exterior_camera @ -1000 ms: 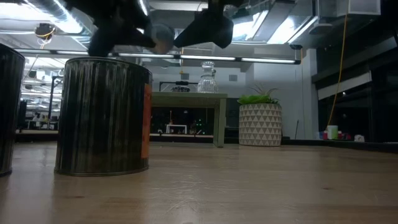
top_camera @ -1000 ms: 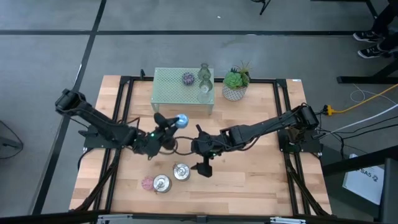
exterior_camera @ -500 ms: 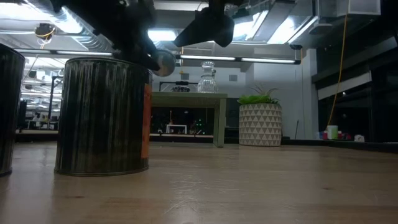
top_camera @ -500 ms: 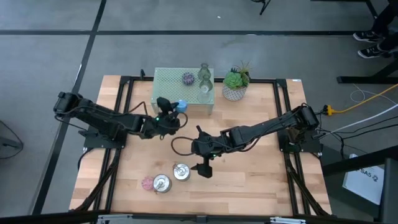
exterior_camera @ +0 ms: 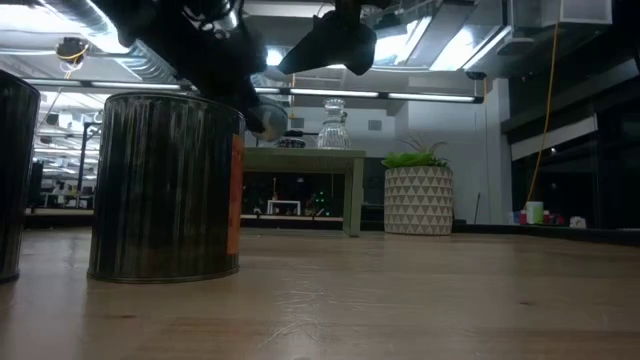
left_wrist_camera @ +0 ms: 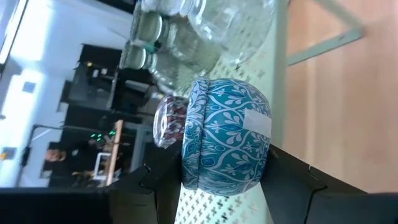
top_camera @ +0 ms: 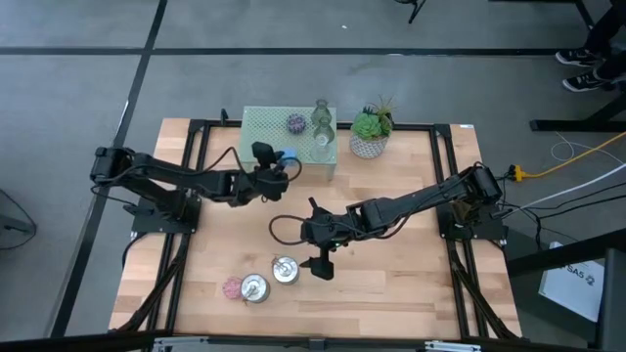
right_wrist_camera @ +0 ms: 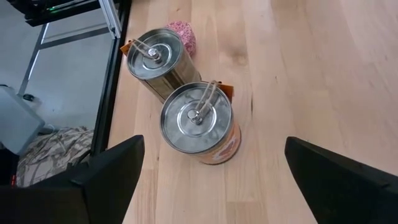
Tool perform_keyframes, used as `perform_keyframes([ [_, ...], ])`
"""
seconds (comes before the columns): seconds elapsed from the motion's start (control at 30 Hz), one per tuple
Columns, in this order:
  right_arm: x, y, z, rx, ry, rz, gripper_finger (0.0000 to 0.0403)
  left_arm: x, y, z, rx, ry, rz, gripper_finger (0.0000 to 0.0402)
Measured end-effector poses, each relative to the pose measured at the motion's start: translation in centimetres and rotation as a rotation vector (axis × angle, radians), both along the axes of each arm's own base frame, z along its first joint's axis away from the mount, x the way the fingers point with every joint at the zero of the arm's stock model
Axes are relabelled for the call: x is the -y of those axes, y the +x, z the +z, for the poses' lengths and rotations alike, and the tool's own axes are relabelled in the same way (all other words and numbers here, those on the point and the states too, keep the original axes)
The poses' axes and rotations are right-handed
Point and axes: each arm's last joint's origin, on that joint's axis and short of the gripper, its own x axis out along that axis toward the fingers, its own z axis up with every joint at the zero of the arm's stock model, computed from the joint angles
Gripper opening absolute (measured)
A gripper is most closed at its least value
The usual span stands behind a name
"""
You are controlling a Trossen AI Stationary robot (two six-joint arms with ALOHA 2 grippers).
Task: Pick & Place candle stick holders
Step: Put the light blue candle on the shelf
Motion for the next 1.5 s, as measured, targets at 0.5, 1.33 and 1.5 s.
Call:
perform_keyframes([
  [0.5,0.0,0.0,0.0,0.000,0.000,0.000,0.0390,-1.5,1.2,-1.4,-0.004,0.026,0.054,0.0186],
  [1.33,0.0,0.0,0.0,0.004,-0.004,0.005,0.0390,-2.0,1.4,-1.0,0.229,-0.140,0.083,0.0270],
  [1.5,0.0,0.0,0.0,0.001,-0.005,0.005,0.0390,-2.6,1.4,-0.7,0.272,-0.153,0.075,0.0270],
])
